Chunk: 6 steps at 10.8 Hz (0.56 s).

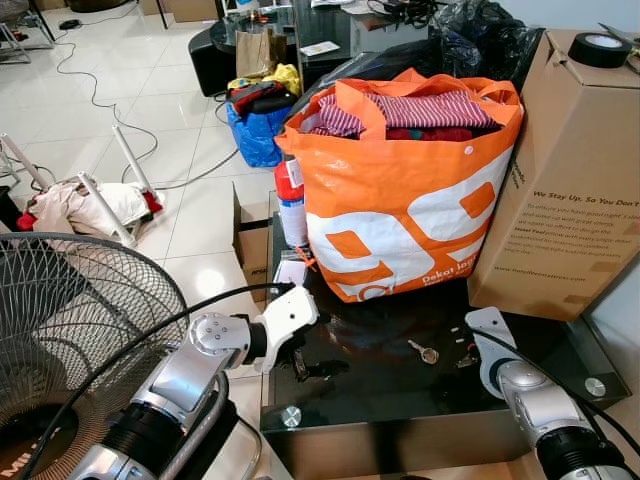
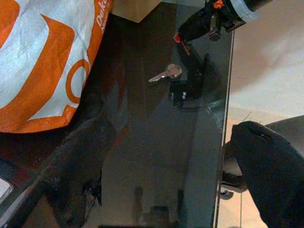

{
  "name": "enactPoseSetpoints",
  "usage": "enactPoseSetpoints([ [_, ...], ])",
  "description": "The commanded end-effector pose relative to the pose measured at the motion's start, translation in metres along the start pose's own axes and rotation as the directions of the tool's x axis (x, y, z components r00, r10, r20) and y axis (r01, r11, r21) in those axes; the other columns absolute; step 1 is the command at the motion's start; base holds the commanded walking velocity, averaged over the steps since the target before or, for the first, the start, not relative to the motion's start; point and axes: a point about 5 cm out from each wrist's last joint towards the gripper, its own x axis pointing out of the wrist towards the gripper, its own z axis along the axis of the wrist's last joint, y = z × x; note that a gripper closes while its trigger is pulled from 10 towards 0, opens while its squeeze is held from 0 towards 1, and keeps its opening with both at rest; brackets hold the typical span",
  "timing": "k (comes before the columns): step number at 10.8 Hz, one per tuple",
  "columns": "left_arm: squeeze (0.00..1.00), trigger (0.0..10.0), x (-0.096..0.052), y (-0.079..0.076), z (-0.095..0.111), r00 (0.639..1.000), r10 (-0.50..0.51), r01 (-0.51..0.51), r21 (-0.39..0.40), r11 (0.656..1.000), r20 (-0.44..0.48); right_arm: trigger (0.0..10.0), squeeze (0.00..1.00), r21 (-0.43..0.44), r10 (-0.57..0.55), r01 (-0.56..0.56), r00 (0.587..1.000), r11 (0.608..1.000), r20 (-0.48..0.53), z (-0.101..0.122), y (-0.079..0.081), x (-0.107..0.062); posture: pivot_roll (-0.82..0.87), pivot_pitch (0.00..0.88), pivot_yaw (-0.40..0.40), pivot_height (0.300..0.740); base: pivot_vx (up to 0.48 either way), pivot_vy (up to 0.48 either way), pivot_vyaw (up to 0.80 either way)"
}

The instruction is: Hang keys on a hook

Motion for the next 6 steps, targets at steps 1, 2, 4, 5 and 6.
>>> enactPoseSetpoints([
  [1, 0.0, 10.0, -0.002, 0.0023, -0.0017, 1.0, -0.001, 0.001, 0.012, 1.0, -0.022, 2.9, 0.0, 0.013, 0.004, -0.005, 1.0, 1.0, 0.015, 0.0028, 0.0008, -0.0011, -0.19, 0.0, 0.106, 0.74, 0.0, 0.0, 0.0],
  [2, 0.0, 10.0, -0.002, 0.0026, -0.0015, 1.0, -0.004, 0.004, 0.016, 1.0, -0.023, 10.0, 0.08, 0.012, -0.005, 0.005, 1.0, 1.0, 0.016, 0.0019, 0.0005, -0.0013, -0.19, 0.0, 0.11, 0.74, 0.0, 0.0, 0.0],
  [4, 0.0, 10.0, -0.0018, 0.0028, -0.0013, 1.0, -0.008, 0.009, 0.021, 1.0, -0.025, 10.0, 1.0, 0.042, 0.007, -0.008, 1.0, 0.999, 0.023, 0.0023, 0.0017, -0.0024, -0.19, 0.0, 0.109, 0.74, 0.0, 0.0, 0.0],
  [5, 0.0, 10.0, -0.002, 0.0021, -0.0019, 1.0, -0.01, 0.01, 0.02, 1.0, -0.026, 10.0, 1.0, 0.115, 0.029, -0.032, 0.999, 0.993, 0.028, 0.0034, 0.0033, -0.0031, -0.19, 0.0, 0.107, 0.74, 0.0, 0.0, 0.0],
  [6, 0.0, 10.0, -0.0024, 0.0015, -0.0024, 1.0, -0.011, 0.011, 0.02, 1.0, -0.026, 10.0, 1.0, 0.148, 0.041, -0.046, 0.999, 0.988, 0.033, 0.0039, 0.0041, -0.0038, -0.19, 0.0, 0.106, 0.74, 0.0, 0.0, 0.0],
])
